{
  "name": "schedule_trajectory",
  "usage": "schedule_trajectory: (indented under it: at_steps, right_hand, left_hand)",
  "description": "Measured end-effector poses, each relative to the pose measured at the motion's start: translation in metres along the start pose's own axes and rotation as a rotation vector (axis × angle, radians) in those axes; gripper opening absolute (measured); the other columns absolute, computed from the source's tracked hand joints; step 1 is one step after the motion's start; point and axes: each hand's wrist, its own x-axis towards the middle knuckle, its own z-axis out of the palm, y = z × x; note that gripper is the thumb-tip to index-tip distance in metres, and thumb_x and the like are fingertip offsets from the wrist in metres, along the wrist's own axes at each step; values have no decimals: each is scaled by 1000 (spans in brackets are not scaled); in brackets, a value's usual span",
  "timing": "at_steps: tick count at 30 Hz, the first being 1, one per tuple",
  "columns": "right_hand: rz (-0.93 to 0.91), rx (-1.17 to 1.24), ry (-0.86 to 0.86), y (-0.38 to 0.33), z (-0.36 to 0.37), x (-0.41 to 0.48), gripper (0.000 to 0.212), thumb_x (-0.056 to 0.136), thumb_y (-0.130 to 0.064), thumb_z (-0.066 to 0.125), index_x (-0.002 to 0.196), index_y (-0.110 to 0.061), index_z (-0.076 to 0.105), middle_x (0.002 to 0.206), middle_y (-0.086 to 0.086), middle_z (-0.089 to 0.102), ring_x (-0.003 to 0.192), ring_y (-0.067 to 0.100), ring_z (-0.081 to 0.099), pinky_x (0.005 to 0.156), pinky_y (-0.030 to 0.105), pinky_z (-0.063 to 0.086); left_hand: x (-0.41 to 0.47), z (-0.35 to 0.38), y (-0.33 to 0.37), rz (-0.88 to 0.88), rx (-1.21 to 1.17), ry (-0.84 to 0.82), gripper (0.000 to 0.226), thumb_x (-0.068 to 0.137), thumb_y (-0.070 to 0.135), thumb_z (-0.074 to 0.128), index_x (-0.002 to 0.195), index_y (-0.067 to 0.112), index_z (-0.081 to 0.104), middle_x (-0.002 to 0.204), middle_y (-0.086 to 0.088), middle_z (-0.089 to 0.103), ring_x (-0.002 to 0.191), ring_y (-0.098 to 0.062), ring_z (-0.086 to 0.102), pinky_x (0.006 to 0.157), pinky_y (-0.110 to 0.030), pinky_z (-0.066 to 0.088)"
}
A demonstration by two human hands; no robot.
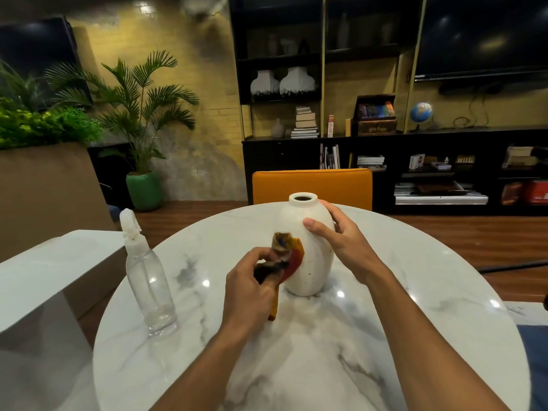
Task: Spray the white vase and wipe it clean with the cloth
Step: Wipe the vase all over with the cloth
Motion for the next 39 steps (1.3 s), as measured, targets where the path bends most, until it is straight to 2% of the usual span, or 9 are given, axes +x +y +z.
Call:
schedule_trajectory:
  at_steps: [3,10,14,18,20,24,30,36,39]
  right_hand:
    - [-6,-2,-5,0,0,0,67,79,-60,70,140,-45,47,136,-11,57,121,15,57,98,41,57]
    - [-1,3,-2,-1,0,-1,66,76,-60,70,136,-47,46,131,-13,58,120,15,58,97,40,57]
    - [3,16,-5,-1,-1,0,66,77,-62,73,137,-47,49,133,-11,59,121,15,58,98,44,56]
    - [-4,19,-11,-1,-1,0,58,76,-65,75,129,-55,52,129,-18,60,119,14,58,94,38,57]
    - [-7,15,-12,0,-1,0,58,78,-63,74,130,-53,51,130,-17,59,120,14,57,94,38,56]
    - [-2,1,0,1,-3,0,71,75,-64,72,140,-44,50,134,-13,59,122,15,57,99,44,55]
    - [3,-1,4,2,-2,2,74,72,-67,72,139,-45,50,136,-12,58,123,16,55,100,47,55]
    - [-4,-8,7,1,-2,2,68,76,-65,73,137,-48,49,135,-12,57,121,15,55,97,42,56]
    - [-4,-5,7,1,-2,1,66,76,-63,72,136,-48,48,135,-11,57,121,16,55,96,40,56]
  left_hand:
    - [-5,-4,-4,-6,47,-77,33,84,3,78,100,31,74,97,21,71,92,6,67,80,-12,54]
    - [1,-2,5,211,28,83,42,86,3,76,101,42,69,108,15,61,103,4,59,84,-6,48]
    - [-7,-2,-5,216,118,-60,34,86,6,77,103,35,77,111,20,57,101,-1,62,85,-13,52]
    - [-18,2,-11,275,431,-284,43,90,6,67,116,40,74,115,26,54,100,-1,58,86,-5,42]
    - [-19,7,-9,309,548,-349,46,92,11,59,122,44,70,117,23,55,101,-6,53,84,-10,42]
    - [-18,12,-7,331,641,-360,47,89,16,51,123,44,69,116,18,58,103,-15,54,83,-35,52]
    - [-17,10,-8,423,618,-128,43,77,5,76,110,34,77,105,15,66,92,-13,61,72,-28,59]
    - [-23,24,-5,339,758,-337,38,95,21,52,126,36,69,113,10,59,100,-20,56,81,-38,54]
    - [-23,30,-5,342,787,-332,35,96,23,53,124,34,70,107,7,58,96,-22,56,78,-41,56]
